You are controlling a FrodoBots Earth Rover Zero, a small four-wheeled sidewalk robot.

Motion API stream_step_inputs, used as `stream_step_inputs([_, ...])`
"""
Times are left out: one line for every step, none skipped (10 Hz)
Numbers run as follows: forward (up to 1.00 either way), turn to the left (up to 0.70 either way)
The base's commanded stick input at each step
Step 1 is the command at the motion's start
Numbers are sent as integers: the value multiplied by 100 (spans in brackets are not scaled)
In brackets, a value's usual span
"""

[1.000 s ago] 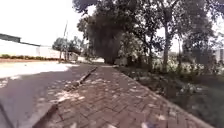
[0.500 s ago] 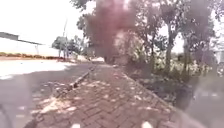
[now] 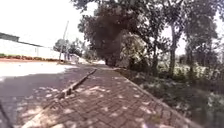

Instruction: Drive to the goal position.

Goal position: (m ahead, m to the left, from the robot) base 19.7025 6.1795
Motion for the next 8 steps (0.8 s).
stream_step_inputs([85,0])
stream_step_inputs([85,0])
stream_step_inputs([85,0])
stream_step_inputs([85,0])
stream_step_inputs([85,0])
stream_step_inputs([85,0])
stream_step_inputs([85,0])
stream_step_inputs([85,0])
